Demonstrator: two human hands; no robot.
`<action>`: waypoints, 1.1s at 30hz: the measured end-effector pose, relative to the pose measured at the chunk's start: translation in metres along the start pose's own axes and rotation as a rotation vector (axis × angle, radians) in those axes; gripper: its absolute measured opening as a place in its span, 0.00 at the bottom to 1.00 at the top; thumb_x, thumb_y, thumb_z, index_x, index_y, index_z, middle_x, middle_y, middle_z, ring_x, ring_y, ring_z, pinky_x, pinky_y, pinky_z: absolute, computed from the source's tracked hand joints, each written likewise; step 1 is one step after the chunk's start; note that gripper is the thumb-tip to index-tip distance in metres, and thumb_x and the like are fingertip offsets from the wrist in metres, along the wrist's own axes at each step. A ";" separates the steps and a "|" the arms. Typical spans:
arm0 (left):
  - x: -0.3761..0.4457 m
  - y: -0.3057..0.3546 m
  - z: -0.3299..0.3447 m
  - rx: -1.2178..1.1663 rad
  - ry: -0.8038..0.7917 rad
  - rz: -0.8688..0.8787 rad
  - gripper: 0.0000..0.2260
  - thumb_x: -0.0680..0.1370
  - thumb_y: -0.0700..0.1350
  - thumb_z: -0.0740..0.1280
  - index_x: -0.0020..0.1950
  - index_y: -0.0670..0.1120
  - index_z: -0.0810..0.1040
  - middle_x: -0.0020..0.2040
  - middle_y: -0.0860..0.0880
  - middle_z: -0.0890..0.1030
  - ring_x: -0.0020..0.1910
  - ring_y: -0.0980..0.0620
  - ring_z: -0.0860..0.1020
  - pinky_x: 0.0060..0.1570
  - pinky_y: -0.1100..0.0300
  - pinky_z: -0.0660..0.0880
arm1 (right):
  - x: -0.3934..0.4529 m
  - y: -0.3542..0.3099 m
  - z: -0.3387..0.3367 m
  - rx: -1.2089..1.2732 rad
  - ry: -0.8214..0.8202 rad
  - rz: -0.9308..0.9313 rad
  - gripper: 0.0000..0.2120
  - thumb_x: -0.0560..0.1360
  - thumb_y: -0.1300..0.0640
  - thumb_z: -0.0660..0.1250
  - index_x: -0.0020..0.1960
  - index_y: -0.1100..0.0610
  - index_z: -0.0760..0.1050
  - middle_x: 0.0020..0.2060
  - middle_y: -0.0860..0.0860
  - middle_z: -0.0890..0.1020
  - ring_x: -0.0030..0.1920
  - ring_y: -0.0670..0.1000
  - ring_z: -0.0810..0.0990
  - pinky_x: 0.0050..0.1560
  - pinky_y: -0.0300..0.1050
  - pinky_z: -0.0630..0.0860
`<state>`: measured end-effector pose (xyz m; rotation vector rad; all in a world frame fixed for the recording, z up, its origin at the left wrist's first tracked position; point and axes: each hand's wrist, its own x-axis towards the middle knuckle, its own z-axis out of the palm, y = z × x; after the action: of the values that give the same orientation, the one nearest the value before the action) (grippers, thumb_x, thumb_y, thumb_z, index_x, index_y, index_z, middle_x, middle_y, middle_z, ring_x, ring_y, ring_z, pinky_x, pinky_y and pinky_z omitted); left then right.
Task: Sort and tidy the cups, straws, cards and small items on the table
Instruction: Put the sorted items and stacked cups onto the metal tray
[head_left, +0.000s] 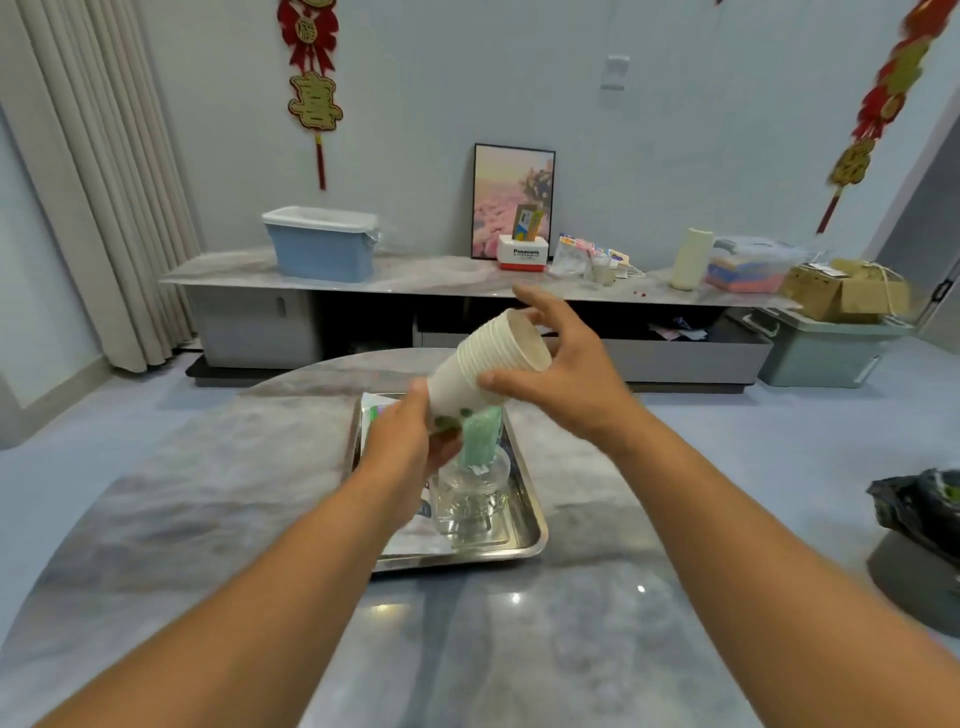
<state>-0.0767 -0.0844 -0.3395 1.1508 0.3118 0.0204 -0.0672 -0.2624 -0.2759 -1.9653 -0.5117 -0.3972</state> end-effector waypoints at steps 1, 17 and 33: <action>-0.004 -0.014 -0.004 0.029 0.002 -0.054 0.15 0.83 0.55 0.63 0.55 0.44 0.79 0.46 0.44 0.83 0.40 0.50 0.84 0.44 0.54 0.82 | -0.009 0.005 0.007 0.041 0.030 0.014 0.44 0.62 0.52 0.84 0.74 0.45 0.69 0.62 0.50 0.76 0.60 0.51 0.80 0.64 0.54 0.78; 0.002 -0.081 -0.025 0.787 -0.231 0.163 0.12 0.83 0.49 0.64 0.47 0.48 0.85 0.45 0.47 0.85 0.46 0.47 0.80 0.54 0.49 0.77 | -0.060 0.067 0.018 -0.058 0.031 0.205 0.32 0.66 0.51 0.80 0.67 0.37 0.73 0.61 0.41 0.78 0.51 0.42 0.82 0.48 0.39 0.80; 0.027 -0.080 -0.028 0.852 0.020 0.477 0.18 0.80 0.46 0.69 0.69 0.54 0.69 0.63 0.54 0.76 0.60 0.53 0.76 0.58 0.53 0.75 | -0.078 0.094 0.043 -0.150 -0.147 0.328 0.48 0.62 0.46 0.78 0.70 0.21 0.52 0.52 0.24 0.75 0.51 0.33 0.78 0.41 0.26 0.74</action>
<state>-0.0695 -0.0875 -0.4282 2.0528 0.0413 0.3454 -0.0835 -0.2740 -0.4038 -2.1891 -0.2482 -0.0861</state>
